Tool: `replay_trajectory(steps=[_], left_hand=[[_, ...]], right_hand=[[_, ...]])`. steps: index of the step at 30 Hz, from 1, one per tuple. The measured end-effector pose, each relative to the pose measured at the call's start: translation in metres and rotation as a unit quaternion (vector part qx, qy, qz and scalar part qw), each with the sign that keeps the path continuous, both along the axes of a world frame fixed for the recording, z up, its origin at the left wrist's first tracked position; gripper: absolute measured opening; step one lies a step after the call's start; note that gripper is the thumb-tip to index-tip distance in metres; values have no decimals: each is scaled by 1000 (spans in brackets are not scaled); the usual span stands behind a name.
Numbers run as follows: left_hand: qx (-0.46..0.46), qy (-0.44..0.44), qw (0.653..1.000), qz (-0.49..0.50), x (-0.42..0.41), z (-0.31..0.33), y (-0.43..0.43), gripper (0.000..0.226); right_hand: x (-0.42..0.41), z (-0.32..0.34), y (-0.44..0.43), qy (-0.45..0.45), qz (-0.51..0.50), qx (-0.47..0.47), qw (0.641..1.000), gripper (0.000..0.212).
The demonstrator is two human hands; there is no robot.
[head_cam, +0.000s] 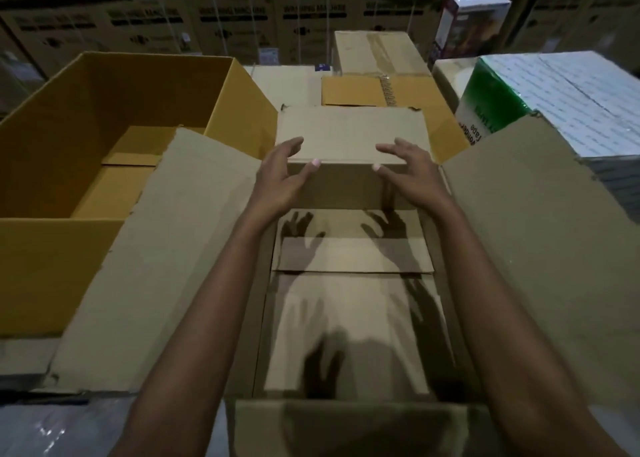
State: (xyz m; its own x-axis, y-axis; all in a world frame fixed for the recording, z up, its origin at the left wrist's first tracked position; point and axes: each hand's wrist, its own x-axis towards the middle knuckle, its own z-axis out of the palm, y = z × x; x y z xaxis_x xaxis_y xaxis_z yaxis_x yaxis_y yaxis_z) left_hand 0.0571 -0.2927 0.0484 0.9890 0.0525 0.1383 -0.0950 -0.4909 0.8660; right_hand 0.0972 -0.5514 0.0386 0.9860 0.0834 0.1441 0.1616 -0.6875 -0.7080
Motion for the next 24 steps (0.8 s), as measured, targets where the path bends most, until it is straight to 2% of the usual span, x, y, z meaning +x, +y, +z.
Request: replay_trajectory(steps=[5, 7, 9, 11, 14, 16, 18, 20, 22, 23, 24], left_hand=[[-69, -98, 989, 92, -131, 12, -15, 33], [-51, -123, 976, 171, -186, -4, -21, 23], [-19, -146, 952, 268, -235, -26, -27, 24], [-44, -131, 925, 354, -273, -46, -34, 26], [-158, -38, 865, 474, -308, -71, -44, 32], [-195, 28, 836, 512, -320, -85, -42, 55], [-211, 90, 845, 484, -323, -96, -34, 71], [-217, 136, 869, 423, -318, -104, -25, 84], [-257, 146, 877, 380, -311, -103, -20, 104], [-279, 150, 873, 371, -307, -100, -19, 101], [-298, 155, 871, 358, -304, -95, -18, 90]], right_hand=[[-136, 12, -24, -125, -71, 135, 980, 30], [-198, -2, -32, -155, -113, 164, 968, 21], [-256, -18, -38, -173, -155, 191, 954, 16], [-305, -34, -43, -193, -197, 216, 937, 19], [-353, -66, -47, -209, -303, 259, 893, 13], [-366, -80, -48, -168, -397, 311, 847, 30], [-366, -88, -52, -49, -435, 366, 821, 49], [-360, -97, -62, 77, -401, 342, 846, 65], [-352, -104, -72, 130, -356, 275, 884, 73], [-347, -104, -75, 139, -340, 249, 896, 73], [-342, -102, -76, 143, -334, 239, 901, 69]])
